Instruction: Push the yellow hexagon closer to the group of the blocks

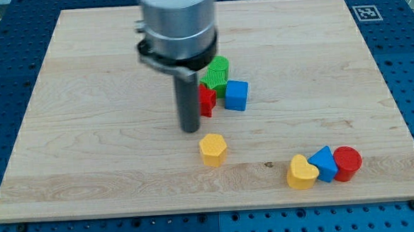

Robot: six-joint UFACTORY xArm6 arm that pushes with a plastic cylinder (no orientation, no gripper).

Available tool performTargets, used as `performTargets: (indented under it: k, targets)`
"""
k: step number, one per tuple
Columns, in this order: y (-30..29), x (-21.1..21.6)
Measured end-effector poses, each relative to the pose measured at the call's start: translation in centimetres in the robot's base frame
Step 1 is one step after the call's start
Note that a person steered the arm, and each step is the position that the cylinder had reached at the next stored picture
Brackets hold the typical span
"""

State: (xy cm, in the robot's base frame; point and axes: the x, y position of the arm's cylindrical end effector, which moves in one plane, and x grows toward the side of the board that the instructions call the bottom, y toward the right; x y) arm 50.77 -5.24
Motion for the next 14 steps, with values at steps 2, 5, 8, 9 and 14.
performTargets:
  k: [2, 5, 8, 9, 14]
  targets:
    - [-5.7, 4.6]
    - [2.1, 6.4]
    - [6.7, 5.8]
    - [8.4, 6.0]
    - [9.3, 0.9]
